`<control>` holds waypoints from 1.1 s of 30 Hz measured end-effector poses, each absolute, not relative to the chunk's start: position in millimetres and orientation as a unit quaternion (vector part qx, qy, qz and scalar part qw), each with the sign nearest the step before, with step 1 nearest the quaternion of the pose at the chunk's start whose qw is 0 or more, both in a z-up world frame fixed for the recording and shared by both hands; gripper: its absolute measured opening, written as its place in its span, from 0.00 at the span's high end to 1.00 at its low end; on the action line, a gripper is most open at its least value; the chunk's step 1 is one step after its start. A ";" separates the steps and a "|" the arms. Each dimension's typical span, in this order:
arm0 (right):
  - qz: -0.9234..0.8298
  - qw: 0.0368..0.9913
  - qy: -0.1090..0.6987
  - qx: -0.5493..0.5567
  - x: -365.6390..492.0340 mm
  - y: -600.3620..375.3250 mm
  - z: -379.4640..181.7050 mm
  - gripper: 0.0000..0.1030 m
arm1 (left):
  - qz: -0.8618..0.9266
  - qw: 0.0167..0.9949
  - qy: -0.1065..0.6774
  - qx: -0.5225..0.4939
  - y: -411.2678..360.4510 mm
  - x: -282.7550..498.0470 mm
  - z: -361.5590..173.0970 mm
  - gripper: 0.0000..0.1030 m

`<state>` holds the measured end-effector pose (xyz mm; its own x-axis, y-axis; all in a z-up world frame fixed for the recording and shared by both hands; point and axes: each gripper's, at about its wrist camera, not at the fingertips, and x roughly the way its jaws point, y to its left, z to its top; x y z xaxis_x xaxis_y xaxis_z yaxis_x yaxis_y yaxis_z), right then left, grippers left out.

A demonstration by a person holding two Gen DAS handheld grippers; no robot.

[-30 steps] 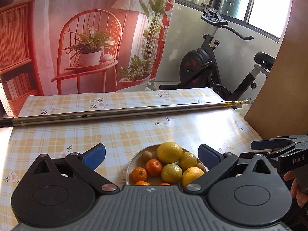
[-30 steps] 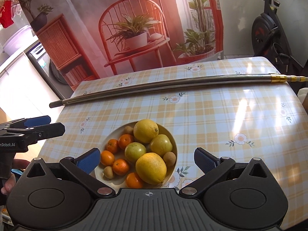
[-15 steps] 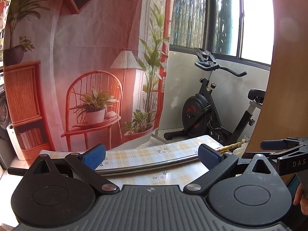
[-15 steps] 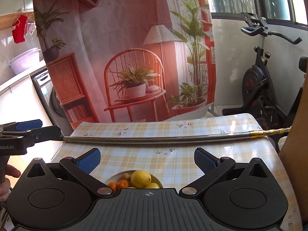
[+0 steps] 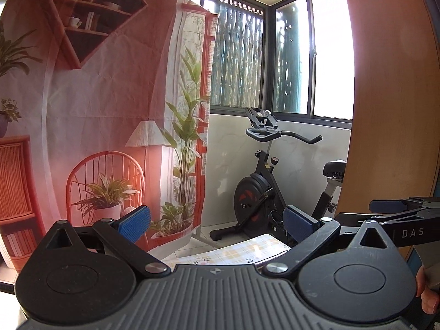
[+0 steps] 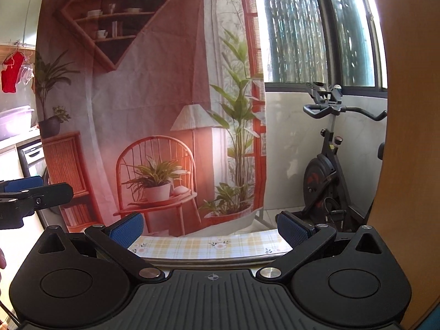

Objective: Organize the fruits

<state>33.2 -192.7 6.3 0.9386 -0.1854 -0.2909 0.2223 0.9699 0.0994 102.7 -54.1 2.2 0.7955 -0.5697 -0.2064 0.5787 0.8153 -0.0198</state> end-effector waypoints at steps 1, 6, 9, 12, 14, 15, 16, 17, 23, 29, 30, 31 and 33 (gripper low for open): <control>-0.109 0.982 0.139 0.065 30.6 -194.8 6.5 0.00 | -0.307 0.946 0.100 0.025 -56.2 102.4 0.9 0.00; -0.132 0.981 0.131 0.061 21.3 -202.8 7.7 0.00 | -0.323 0.941 0.096 0.028 -67.7 105.6 -2.0 0.00; -0.142 0.979 0.130 0.061 17.9 -207.0 6.7 0.00 | -0.331 0.938 0.097 0.027 -70.9 106.4 -3.3 0.00; -0.147 0.978 0.129 0.066 14.9 -211.6 5.4 0.00 | -0.336 0.936 0.098 0.027 -72.6 107.0 -4.2 0.00; -0.150 0.978 0.128 0.068 13.3 -215.0 4.8 0.00 | -0.337 0.936 0.098 0.026 -73.1 106.4 -4.7 0.00; -0.152 0.978 0.127 0.070 12.5 -217.1 4.4 0.00 | -0.337 0.936 0.099 0.027 -73.7 106.4 -5.0 0.00; -0.154 0.978 0.126 0.071 11.7 -218.4 4.3 0.00 | -0.338 0.936 0.099 0.027 -75.3 107.3 -4.6 0.00; -0.156 0.977 0.125 0.073 11.7 -220.3 4.0 0.00 | -0.338 0.936 0.099 0.028 -75.8 107.0 -4.8 0.00; -0.159 0.976 0.124 0.078 8.3 -226.7 1.4 0.00 | -0.338 0.935 0.100 0.035 -78.6 108.7 -4.5 0.00; -0.160 0.976 0.124 0.079 8.9 -227.2 1.8 0.00 | -0.337 0.935 0.108 0.031 -76.8 112.6 -4.0 0.00; -0.161 0.976 0.124 0.079 8.9 -227.2 1.9 0.00 | -0.335 0.936 0.108 0.031 -76.2 112.5 -4.1 0.00; -0.161 0.976 0.124 0.079 8.8 -227.3 1.8 0.00 | -0.334 0.936 0.108 0.031 -75.9 112.4 -4.0 0.00; -0.161 0.976 0.124 0.079 8.8 -227.5 1.7 0.00 | -0.333 0.936 0.108 0.031 -75.7 112.4 -4.0 0.00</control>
